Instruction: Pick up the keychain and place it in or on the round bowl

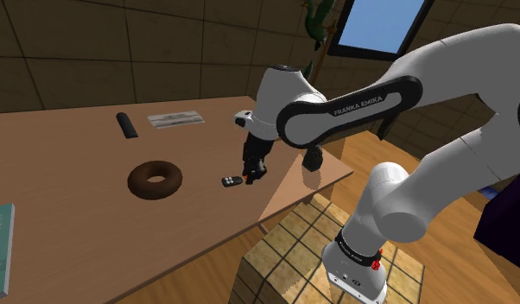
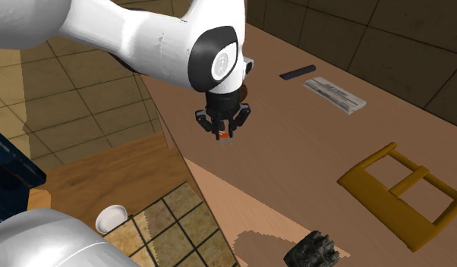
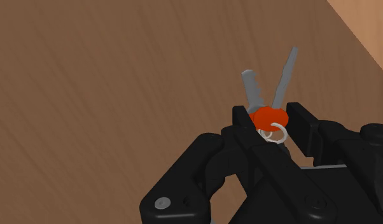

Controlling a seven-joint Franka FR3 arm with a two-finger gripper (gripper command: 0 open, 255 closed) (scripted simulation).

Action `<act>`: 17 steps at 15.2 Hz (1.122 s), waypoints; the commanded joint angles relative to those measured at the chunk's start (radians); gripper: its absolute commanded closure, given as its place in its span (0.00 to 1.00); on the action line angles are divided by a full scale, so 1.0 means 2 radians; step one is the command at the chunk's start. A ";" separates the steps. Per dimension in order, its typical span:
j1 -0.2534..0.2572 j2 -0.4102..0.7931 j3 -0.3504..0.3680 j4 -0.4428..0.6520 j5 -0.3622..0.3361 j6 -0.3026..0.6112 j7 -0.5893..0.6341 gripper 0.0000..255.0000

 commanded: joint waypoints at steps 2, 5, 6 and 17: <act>0.000 -0.012 -0.001 0.011 -0.001 -0.024 0.000 1.00; -0.001 -0.023 -0.001 0.025 -0.002 -0.047 0.001 1.00; -0.001 -0.026 -0.002 0.029 -0.002 -0.055 0.001 1.00; 0.003 0.039 0.013 0.130 -0.002 -0.090 0.023 1.00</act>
